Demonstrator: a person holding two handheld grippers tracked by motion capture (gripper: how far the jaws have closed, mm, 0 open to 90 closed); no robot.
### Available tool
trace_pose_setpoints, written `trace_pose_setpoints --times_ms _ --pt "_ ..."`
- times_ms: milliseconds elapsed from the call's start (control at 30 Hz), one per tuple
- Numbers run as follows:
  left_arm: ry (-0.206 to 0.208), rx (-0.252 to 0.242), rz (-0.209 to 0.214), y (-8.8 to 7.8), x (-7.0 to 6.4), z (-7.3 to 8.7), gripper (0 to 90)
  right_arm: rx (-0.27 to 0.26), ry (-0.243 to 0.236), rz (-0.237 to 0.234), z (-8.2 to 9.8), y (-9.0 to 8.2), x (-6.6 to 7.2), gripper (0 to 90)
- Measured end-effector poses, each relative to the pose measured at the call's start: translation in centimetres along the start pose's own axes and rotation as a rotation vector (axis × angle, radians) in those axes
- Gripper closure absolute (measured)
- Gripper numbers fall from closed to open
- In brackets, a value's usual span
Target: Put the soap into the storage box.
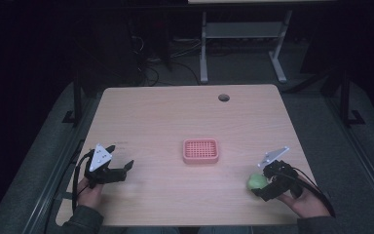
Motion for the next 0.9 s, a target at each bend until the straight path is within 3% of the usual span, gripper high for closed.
trace_pose_setpoints --times_ms 900 --pt "0.001 -0.002 0.003 0.1 0.0 0.0 14.1 0.108 -0.013 0.033 -0.6 2.8 0.5 15.8"
Point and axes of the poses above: each handheld gripper's, and its own axes: y roughly forward along the jaws, z roughly out of its underside, x roughly to its left, the point moved 4 cm from there along y, roughly forward along the jaws, and after that the axes turned 14 degrees about z, right-handed, at the moved point
